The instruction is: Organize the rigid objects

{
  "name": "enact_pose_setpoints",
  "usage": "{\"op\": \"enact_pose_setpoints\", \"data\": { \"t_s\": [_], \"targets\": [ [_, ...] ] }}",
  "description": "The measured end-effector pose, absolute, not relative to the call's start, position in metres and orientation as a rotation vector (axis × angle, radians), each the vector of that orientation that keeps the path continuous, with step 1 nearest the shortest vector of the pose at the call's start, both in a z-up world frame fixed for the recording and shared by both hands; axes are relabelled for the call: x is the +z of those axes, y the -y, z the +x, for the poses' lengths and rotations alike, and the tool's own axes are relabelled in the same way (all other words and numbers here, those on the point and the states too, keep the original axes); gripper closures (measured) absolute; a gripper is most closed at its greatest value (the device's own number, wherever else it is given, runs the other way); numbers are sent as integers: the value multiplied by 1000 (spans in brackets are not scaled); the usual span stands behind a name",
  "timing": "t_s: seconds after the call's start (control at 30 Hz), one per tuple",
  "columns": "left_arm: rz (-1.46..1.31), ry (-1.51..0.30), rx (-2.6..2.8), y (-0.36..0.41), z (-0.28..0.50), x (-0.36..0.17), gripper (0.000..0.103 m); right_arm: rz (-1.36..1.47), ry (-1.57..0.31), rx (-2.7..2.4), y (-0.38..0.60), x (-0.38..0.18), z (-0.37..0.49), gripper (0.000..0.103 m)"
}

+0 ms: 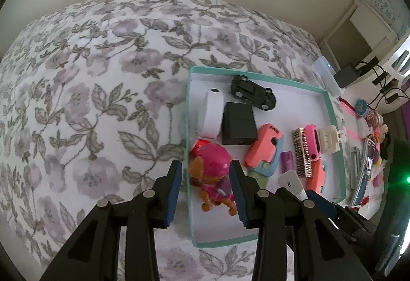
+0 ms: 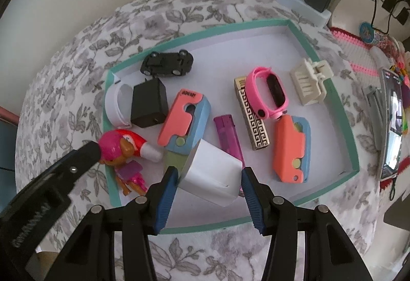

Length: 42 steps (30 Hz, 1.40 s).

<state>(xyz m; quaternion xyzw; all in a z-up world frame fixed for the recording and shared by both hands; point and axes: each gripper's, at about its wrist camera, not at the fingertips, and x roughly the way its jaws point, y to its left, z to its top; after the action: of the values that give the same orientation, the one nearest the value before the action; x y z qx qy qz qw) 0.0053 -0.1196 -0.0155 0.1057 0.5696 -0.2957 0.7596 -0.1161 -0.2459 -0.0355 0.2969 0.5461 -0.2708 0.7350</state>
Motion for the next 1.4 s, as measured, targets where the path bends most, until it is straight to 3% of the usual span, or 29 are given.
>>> {"op": "enact_pose_setpoints", "data": {
  "t_s": [0.07,0.23,0.47,0.53,0.8,1.07,1.4],
  "targets": [
    [238,-1227,-619,116,7,-14,63,654,-1215,-594,245,-40,-115,49],
    [267,-1193,-567,109,10,-13,42,650,-1236,-589,243,-48,-113,49],
    [307,-1190,-480,96,17,-22,38,631,-1214,-582,240,-45,-110,48],
    [302,-1194,-464,92,20,-25,17,626,-1209,-585,240,-44,-109,47],
    [287,-1163,-418,77,24,-25,16,593,-1164,-585,236,-34,-108,29],
    [262,-1166,-401,65,26,-26,16,544,-1125,-581,229,-26,-105,3],
    [315,-1106,-393,63,21,-14,16,504,-1070,-583,221,-12,-106,0]
  ]
}}
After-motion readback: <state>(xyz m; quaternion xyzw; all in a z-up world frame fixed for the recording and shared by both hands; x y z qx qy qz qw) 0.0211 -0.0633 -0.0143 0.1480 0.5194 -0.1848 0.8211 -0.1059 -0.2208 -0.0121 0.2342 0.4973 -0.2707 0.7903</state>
